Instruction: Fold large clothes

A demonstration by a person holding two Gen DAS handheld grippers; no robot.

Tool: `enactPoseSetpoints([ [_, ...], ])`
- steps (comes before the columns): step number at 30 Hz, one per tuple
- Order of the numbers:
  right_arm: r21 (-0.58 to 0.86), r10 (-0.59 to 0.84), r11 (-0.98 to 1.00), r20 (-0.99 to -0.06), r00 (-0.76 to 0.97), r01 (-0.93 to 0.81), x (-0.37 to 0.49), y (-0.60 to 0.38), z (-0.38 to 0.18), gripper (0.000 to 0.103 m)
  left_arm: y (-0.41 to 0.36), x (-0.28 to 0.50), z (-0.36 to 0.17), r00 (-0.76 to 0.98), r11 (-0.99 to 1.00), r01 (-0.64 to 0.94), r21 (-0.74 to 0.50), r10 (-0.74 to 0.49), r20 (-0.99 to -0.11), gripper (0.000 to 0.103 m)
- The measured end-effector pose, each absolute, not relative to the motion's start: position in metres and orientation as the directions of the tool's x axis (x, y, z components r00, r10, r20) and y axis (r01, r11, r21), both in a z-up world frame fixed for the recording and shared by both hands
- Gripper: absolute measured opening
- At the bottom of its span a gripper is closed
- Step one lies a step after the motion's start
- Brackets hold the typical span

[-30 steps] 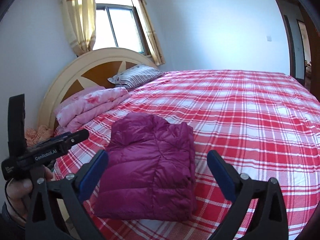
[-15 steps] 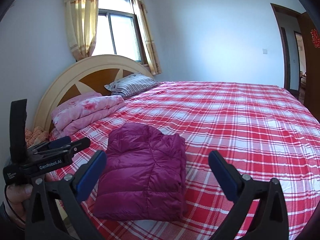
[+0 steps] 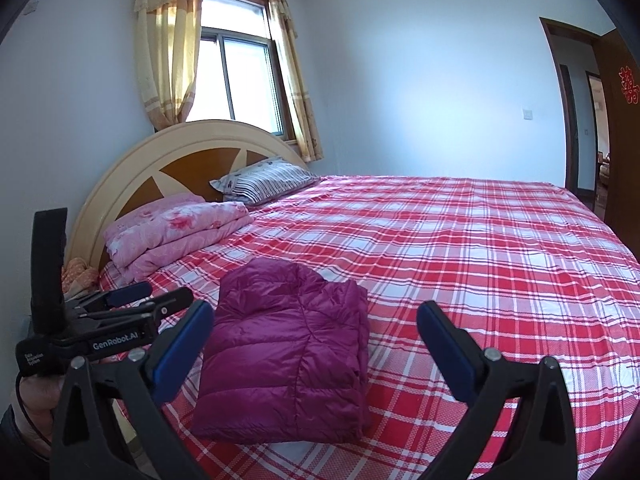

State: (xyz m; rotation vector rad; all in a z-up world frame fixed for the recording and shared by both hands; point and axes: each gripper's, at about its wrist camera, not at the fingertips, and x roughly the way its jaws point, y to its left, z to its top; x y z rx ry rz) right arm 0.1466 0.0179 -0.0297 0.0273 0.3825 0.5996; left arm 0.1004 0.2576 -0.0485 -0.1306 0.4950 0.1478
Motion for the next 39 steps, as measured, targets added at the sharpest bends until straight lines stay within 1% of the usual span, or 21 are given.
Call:
enactPoseSetpoints([
  [8,0.135,0.556,0.828,-0.326,0.765,-0.544,0.1444,0.0144,-0.0268,0.103,0.2521,0.0988,-0.0484,0.871,0.983,-0.174,-0.063,0.124,-0.475,0.082],
  [17,0.134,0.563,0.822,-0.330,0.758,-0.553,0.1428,0.0139,-0.0272,0.103,0.2490,0.1013,-0.0500,0.860,0.983,-0.177,-0.050,0.129,-0.494,0.082],
  [22,0.131,0.566,0.821,-0.326,0.757,-0.556,0.1426,0.0146,-0.0260,0.103,0.2489,0.1011,-0.0471,0.853,0.979,-0.201,-0.035,0.157,-0.497,0.082],
  [33,0.128,0.574,0.815,-0.311,0.757,-0.566,0.1377,0.0176,-0.0227,0.103,0.2543,0.1006,-0.0451,0.852,0.978,-0.204,-0.045,0.154,-0.500,0.083],
  [35,0.127,0.576,0.813,-0.311,0.756,-0.568,0.1372,0.0180,-0.0229,0.103,0.2543,0.1006,-0.0455,0.850,0.978,-0.205,-0.041,0.157,-0.502,0.084],
  [37,0.127,0.578,0.812,-0.311,0.755,-0.569,0.1366,0.0184,-0.0235,0.103,0.2547,0.1011,-0.0455,0.849,0.977,-0.211,-0.035,0.166,-0.501,0.090],
  [39,0.126,0.579,0.811,-0.312,0.753,-0.571,0.1365,0.0187,-0.0242,0.103,0.2560,0.1018,-0.0470,0.846,0.976,-0.216,-0.034,0.170,-0.506,0.091],
])
